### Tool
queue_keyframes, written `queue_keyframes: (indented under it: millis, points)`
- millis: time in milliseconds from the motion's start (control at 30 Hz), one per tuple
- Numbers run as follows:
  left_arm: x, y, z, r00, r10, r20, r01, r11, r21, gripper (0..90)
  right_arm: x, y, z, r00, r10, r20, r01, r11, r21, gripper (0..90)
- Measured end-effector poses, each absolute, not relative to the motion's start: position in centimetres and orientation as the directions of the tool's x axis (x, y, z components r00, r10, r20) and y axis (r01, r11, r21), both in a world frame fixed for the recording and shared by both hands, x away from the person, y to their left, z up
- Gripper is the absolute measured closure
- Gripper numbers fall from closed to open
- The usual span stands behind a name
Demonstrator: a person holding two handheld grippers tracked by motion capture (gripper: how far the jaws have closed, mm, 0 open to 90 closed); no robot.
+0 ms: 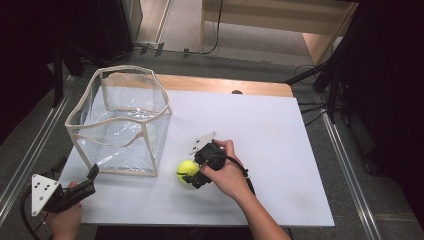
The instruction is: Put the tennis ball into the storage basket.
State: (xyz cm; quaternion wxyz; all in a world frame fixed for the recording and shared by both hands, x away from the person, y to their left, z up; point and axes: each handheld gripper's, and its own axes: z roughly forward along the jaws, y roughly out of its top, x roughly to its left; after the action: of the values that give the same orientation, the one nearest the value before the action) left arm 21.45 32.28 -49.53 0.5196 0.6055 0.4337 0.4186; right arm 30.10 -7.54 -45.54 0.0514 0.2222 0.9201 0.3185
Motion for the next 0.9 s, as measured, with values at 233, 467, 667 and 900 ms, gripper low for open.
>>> queue_keyframes:
  millis: [233, 467, 667, 900]
  points:
    - [21.4, 32.3, -49.5, 0.275, 0.960, 0.055, 0.091, -0.083, 0.992, 6.8, 30.4, -6.6, -45.9, -0.900, 0.432, 0.067, 0.391, 0.728, 0.563, 4.1]
    - [21.4, 32.3, -49.5, 0.276, 0.960, 0.055, 0.091, -0.083, 0.992, 6.8, 30.7, -5.7, -46.6, -0.905, 0.418, 0.073, 0.394, 0.762, 0.514, 4.1]
    - [21.4, 32.3, -49.5, 0.275, 0.960, 0.053, 0.092, -0.081, 0.992, 6.8, 30.9, -5.3, -47.1, -0.902, 0.422, 0.089, 0.411, 0.777, 0.477, 4.9]
    - [21.5, 32.3, -49.5, 0.274, 0.960, 0.055, 0.092, -0.083, 0.992, 6.8, 31.2, -4.8, -47.7, -0.907, 0.412, 0.082, 0.405, 0.806, 0.432, 11.6]
